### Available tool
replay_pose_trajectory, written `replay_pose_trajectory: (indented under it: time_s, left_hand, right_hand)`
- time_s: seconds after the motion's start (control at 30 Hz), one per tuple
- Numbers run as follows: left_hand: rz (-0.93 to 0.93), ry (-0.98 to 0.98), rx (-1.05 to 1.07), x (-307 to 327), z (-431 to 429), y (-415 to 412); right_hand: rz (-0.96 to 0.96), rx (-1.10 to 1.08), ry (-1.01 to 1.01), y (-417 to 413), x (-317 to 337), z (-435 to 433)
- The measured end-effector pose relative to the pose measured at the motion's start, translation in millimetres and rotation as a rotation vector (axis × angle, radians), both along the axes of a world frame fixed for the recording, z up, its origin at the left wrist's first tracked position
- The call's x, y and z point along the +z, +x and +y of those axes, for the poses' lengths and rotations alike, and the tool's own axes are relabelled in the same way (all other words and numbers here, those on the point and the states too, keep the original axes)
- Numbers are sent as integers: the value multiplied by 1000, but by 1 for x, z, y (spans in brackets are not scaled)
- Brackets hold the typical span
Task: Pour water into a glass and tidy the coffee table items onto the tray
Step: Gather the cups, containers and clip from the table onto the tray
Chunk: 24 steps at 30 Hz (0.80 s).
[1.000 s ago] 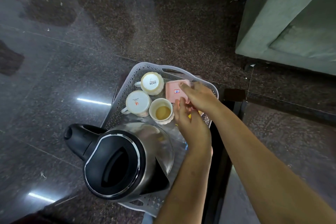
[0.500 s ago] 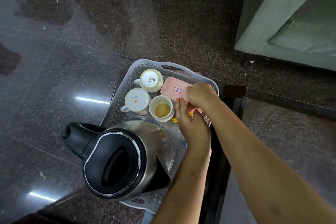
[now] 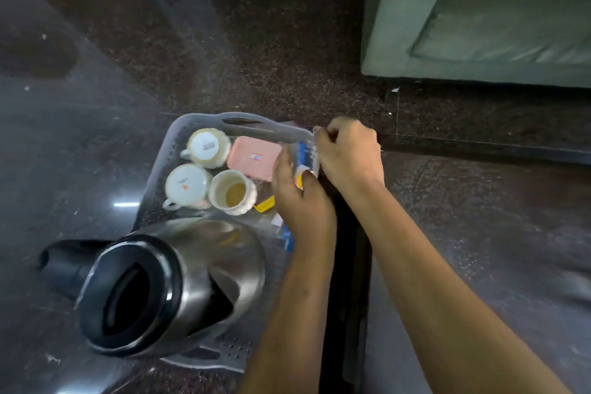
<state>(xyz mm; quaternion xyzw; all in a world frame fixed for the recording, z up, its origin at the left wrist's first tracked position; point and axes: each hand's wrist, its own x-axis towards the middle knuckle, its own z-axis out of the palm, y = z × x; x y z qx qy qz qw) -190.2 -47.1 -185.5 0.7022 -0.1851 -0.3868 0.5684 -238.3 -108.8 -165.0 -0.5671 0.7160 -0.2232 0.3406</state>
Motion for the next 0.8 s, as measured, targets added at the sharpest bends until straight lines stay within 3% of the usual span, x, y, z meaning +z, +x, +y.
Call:
replay_pose_trajectory:
  time_s: [0.07,0.2,0.33,0.57,0.67,0.8]
  left_hand:
    - [-72,-32,-81,6,-5,-23]
    - [-35,-55,-335,10,-10,-92]
    - [21,-53,-592,8,-2,-178]
    - [-142,-71,-1136,0,19,-344]
    - [-240,-55,-1365,-8,31,-401]
    - [-356,33,-1496,-24,31,-438]
  right_hand:
    - [7,-28,-18,-30,4,7]
    - [29,-135,-54,-103,8,21]
    - [98,-369,-113,-200,9,46]
    - [242,-803,-334,-400,20,117]
    - [272,-927,-256,-480,7,151]
    - [313,-784,47,-549,-34,183]
